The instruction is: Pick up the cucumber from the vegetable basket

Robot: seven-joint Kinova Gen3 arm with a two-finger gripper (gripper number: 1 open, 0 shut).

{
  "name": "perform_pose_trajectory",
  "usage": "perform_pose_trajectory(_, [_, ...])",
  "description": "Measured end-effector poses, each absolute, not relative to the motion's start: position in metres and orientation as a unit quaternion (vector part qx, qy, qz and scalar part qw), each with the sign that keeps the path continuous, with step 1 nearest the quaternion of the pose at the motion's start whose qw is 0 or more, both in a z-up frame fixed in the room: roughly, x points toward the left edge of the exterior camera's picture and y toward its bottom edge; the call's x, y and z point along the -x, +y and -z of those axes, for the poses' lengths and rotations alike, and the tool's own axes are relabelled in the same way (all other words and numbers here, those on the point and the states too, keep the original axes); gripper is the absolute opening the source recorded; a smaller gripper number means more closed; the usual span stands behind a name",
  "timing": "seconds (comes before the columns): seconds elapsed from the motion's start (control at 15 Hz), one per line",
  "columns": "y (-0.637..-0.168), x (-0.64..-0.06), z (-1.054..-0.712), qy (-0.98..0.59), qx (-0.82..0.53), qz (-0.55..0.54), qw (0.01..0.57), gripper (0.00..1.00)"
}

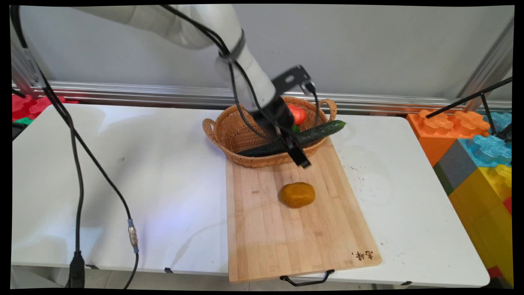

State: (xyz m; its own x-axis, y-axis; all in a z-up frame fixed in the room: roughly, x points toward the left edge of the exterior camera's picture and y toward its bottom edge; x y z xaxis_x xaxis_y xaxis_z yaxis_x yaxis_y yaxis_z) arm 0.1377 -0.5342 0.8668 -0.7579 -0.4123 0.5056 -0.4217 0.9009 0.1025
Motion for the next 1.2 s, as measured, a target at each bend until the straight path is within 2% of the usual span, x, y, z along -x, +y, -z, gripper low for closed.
perform_pose_trajectory(0.33, [-0.566,-0.185,-0.875,-0.933,-0.254,-0.023,0.252,1.0])
perform_pose_trajectory(0.73, [-0.59,-0.219,-0.855,-0.93,-0.279,-0.015,0.238,1.0])
perform_pose_trajectory(1.2, [-0.614,-0.22,-0.823,-0.925,-0.288,0.011,0.25,1.0])
